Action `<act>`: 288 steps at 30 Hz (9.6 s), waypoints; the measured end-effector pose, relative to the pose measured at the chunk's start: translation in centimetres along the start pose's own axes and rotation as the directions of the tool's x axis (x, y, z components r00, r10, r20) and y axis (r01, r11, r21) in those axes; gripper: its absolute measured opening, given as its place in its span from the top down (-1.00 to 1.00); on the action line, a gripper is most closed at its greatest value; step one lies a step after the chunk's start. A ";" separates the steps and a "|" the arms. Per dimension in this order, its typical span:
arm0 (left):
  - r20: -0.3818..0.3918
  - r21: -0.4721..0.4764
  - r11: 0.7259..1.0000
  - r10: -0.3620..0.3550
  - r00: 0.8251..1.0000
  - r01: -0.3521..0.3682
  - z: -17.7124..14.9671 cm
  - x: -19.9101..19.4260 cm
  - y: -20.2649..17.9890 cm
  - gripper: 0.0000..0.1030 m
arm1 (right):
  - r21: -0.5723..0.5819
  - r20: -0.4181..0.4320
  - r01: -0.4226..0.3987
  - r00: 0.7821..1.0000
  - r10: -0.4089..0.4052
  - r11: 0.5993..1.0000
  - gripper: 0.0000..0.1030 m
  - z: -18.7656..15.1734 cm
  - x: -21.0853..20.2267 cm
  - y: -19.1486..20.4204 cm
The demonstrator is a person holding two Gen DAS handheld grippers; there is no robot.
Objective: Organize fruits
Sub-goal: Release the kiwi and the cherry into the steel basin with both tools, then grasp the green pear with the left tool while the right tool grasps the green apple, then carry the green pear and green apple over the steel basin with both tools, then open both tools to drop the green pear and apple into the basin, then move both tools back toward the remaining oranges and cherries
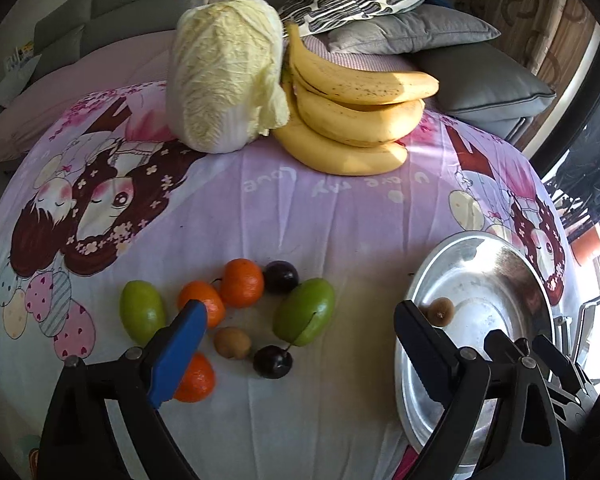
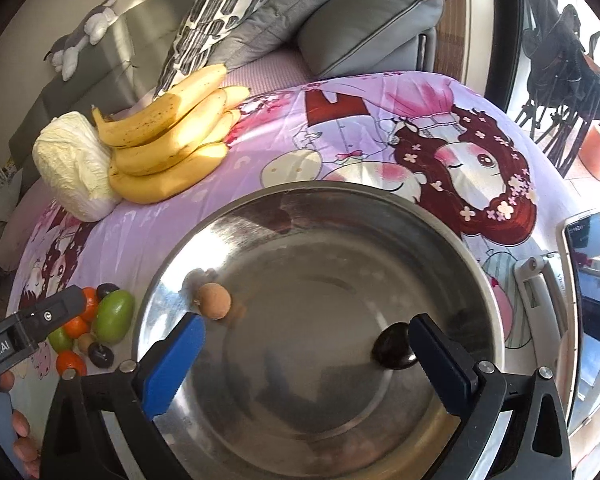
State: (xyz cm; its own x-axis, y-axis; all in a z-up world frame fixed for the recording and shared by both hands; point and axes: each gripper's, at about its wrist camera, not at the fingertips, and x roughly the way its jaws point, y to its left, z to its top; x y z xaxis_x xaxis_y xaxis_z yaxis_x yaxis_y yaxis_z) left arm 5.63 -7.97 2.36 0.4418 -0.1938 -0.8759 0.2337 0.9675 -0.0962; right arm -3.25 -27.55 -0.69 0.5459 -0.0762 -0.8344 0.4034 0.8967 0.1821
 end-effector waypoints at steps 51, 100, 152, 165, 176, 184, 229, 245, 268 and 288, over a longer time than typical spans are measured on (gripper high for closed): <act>-0.092 -0.314 0.949 -0.029 0.995 -0.002 -1.2 1.8 14.6 -0.51 | -0.278 -0.104 -0.206 0.977 0.184 0.938 -0.61 -1.2 3.0 15.8; -0.094 -0.235 0.970 0.044 0.995 -0.065 0.9 4.1 13.5 0.19 | -0.226 -0.139 -0.234 0.969 0.206 0.946 0.19 0.5 4.3 15.8; -0.030 -0.065 0.997 -0.041 0.999 0.039 2.1 0.3 5.1 0.19 | -0.156 0.044 -0.193 0.978 0.203 0.969 0.22 3.0 -2.4 9.9; -0.121 0.164 0.974 -0.136 0.983 0.155 1.4 0.8 -6.1 0.19 | 0.057 0.059 -0.049 0.997 0.045 0.997 0.22 4.2 -2.5 0.0; -0.221 0.254 0.953 -0.111 0.969 0.167 -0.5 2.7 -10.5 0.19 | 0.093 -0.007 0.002 1.000 -0.001 0.996 0.22 3.9 -1.3 -3.1; -0.256 0.273 0.951 -0.074 0.964 0.146 -1.1 3.9 -11.1 0.19 | 0.068 -0.051 0.001 0.999 0.003 0.998 0.22 3.7 -0.2 -2.5; -0.186 -0.063 0.996 0.052 0.981 -0.064 1.2 2.8 0.5 0.17 | -0.052 -0.088 0.007 0.996 -0.012 0.999 0.10 3.2 0.0 0.5; -0.195 -0.093 0.988 0.105 0.975 -0.125 0.4 3.5 2.2 -0.75 | -0.095 -0.102 -0.003 0.995 -0.007 0.995 -0.82 2.8 0.7 1.3; -0.181 -0.161 0.980 0.089 0.980 -0.119 0.3 2.9 5.0 -0.79 | -0.169 -0.056 -0.057 0.997 0.048 0.984 -1.00 2.5 -0.3 4.1; -0.093 -0.231 0.960 0.140 0.986 -0.158 -0.5 -0.2 11.7 -0.79 | -0.339 -0.089 -0.192 0.981 0.172 0.921 -1.00 0.2 -0.4 12.5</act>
State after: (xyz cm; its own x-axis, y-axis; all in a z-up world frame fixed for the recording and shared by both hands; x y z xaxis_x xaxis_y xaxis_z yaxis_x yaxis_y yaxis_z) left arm 7.88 3.46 1.16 0.3881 -0.0404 -0.9207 -0.0460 0.9969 -0.0631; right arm 1.70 -16.39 2.07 0.5394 0.1182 -0.8337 0.0174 0.9883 0.1514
